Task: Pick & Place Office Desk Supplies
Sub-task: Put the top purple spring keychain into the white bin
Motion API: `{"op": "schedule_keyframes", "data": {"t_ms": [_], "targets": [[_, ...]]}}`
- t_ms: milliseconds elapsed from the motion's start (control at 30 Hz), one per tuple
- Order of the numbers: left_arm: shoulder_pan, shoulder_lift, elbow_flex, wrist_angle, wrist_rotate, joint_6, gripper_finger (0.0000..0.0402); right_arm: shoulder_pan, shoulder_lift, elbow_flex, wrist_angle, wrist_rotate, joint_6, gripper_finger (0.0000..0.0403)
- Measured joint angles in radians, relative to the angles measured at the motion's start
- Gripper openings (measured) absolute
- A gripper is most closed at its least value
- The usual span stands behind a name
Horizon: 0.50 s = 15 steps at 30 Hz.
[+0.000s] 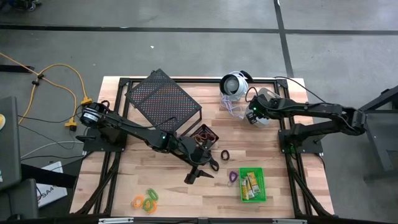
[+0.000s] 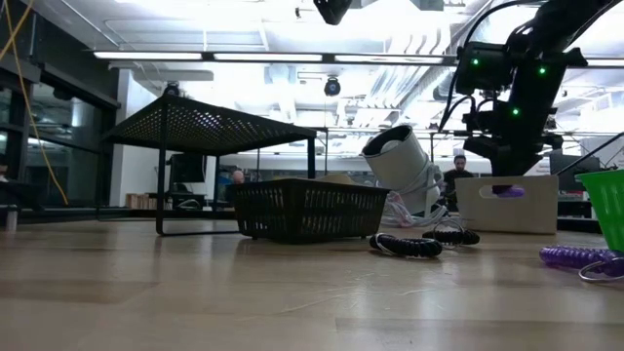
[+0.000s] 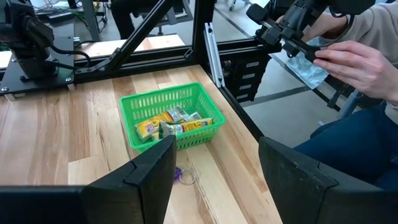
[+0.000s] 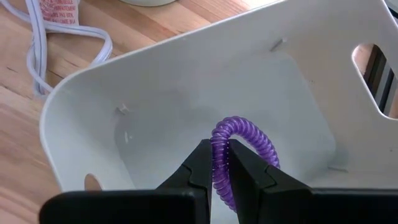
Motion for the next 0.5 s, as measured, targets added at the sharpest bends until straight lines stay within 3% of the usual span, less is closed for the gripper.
{"op": "schedule_keyframes", "data": {"t_ms": [500], "targets": [[0.000, 0.000, 0.000, 0.000, 0.000, 0.000, 0.0223, 0.000, 0.000, 0.000, 0.003, 0.000, -0.007, 0.0029]]}}
